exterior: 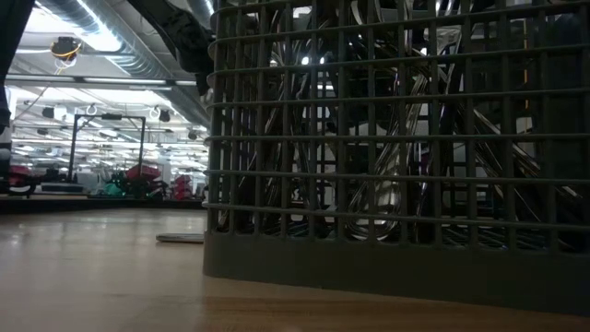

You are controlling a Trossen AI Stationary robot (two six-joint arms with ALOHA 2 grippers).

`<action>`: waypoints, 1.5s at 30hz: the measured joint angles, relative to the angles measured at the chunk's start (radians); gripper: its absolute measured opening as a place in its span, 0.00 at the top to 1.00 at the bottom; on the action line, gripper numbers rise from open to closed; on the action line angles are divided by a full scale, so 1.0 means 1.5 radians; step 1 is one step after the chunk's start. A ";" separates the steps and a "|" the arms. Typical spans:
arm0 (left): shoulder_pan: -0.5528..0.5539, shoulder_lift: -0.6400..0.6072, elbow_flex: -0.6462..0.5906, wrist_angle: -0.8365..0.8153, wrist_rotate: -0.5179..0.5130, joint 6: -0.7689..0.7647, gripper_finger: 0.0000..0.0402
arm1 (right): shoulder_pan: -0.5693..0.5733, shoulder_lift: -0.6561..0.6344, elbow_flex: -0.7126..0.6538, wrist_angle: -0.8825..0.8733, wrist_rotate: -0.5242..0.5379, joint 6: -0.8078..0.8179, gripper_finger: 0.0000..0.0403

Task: Sort silverware
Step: Put the knife into the gray silverware rack

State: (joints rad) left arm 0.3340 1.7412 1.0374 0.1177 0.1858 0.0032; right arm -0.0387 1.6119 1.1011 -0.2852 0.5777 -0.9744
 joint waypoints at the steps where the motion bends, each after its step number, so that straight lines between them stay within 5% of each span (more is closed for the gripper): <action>1: 0.000 0.000 0.000 0.000 -0.001 0.000 0.96 | 0.000 0.000 0.000 0.000 -0.001 0.000 0.88; 14: 0.001 0.001 0.000 -0.002 -0.002 -0.018 0.97 | 0.002 0.000 0.000 0.000 0.004 0.039 0.75; 22: 0.001 0.001 0.000 -0.001 -0.002 -0.022 0.97 | 0.059 -0.008 0.000 -0.010 0.174 0.083 0.72; 34: 0.001 0.001 0.000 0.036 -0.002 -0.065 0.97 | 0.078 -0.215 0.000 -0.255 0.122 0.355 0.73; 40: -0.002 0.001 0.000 0.110 -0.002 -0.090 0.97 | 0.078 -0.355 0.000 -0.426 0.011 0.557 0.73; 45: -0.020 0.001 0.000 0.173 -0.003 -0.092 0.97 | 0.079 -0.463 -0.031 -0.455 -0.038 0.630 0.73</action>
State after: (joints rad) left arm 0.3044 1.7424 1.0374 0.3773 0.1819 -0.1352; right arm 0.0795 0.9168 1.0544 -0.9670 0.5213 -0.0298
